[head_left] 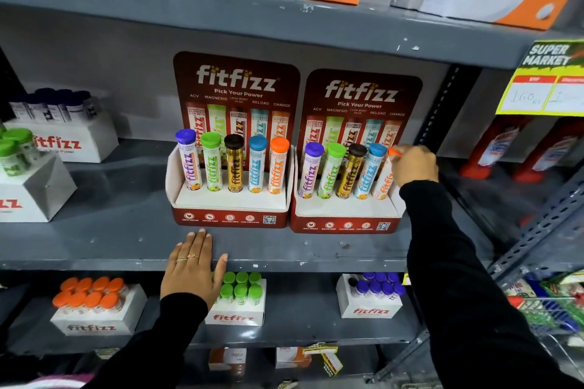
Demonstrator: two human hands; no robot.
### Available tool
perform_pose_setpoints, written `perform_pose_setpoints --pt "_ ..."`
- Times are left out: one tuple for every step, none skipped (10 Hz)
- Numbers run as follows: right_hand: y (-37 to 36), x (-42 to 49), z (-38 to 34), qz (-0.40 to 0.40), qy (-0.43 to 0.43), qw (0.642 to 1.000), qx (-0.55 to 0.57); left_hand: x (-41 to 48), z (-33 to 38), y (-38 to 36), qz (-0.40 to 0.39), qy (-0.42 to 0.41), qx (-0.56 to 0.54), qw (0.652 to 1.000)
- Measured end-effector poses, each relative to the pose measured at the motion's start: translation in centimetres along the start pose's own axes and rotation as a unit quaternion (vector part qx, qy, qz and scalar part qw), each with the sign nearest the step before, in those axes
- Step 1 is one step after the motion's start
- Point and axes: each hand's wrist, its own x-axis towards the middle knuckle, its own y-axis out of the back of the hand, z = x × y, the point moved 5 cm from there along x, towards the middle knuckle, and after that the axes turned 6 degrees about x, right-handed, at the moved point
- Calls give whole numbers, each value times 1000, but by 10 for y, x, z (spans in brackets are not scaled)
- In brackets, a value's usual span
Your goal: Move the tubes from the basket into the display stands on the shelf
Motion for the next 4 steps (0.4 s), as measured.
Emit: perform_pose_setpoints --pt "0 -5 3 11 -8 1000 -14 0 1 0 -1 -8 7 1000" --pt "1 -23 1 29 26 999 -23 0 0 -2 -7 -11 13 1000" --pt "3 -55 -17 44 112 991 -62 -1 3 -2 10 -24 7 1000" --pt "-20 -116 -37 -47 275 955 -101 -2 20 8 64 -21 -7 998"
